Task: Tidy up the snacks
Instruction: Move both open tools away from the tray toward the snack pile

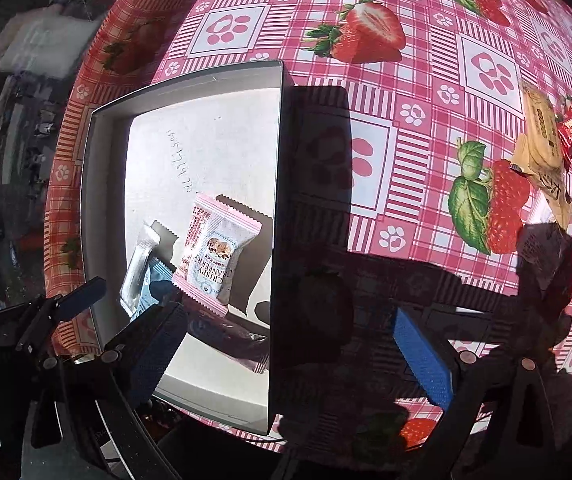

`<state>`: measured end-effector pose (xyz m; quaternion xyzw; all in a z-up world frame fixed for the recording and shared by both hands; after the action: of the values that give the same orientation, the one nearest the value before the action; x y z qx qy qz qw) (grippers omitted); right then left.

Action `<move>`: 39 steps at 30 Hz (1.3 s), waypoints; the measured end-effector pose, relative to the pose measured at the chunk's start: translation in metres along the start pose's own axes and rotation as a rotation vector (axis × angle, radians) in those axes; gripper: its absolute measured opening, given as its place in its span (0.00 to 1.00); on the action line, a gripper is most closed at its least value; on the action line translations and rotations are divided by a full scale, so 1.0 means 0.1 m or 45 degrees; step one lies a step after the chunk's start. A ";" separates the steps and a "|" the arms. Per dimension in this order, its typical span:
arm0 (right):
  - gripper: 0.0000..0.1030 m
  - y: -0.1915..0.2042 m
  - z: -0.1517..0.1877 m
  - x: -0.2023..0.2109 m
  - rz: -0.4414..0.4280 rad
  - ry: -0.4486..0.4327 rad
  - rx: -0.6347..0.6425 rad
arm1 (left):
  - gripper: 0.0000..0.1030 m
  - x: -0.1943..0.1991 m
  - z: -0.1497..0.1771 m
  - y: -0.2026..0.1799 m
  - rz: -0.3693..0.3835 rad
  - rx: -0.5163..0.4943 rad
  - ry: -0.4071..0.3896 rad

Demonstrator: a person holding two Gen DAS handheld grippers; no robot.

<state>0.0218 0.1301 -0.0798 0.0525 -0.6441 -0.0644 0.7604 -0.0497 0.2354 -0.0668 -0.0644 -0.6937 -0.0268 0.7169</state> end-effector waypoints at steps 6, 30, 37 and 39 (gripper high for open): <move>0.99 -0.60 0.15 0.04 0.016 0.004 -0.166 | 0.73 0.07 -0.07 -0.40 0.030 -0.079 -0.012; 0.99 -2.62 0.64 0.17 0.020 -0.029 -0.671 | 0.74 -0.04 -0.37 -1.71 0.078 -0.288 0.063; 0.99 -3.03 0.60 0.19 0.023 -0.037 -0.725 | 0.74 -0.17 -0.45 -2.00 0.084 -0.283 0.097; 0.99 -3.30 0.52 0.23 0.022 -0.048 -0.742 | 0.74 -0.20 -0.47 -2.04 0.084 -0.269 0.106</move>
<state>-0.0360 -0.1986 -0.1023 -0.1748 -0.6129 -0.2411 0.7319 -0.0302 0.0260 -0.0766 -0.1613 -0.6541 -0.0787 0.7348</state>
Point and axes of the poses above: each gripper's, at about its wrist camera, not at the fingertips, and x roughly against the way its jaws point, y to its left, z to its underside, the point moved 9 cm from there along -x, roughly the way its jaws point, and after that the axes turned 2 degrees about y, right-handed, at the moved point
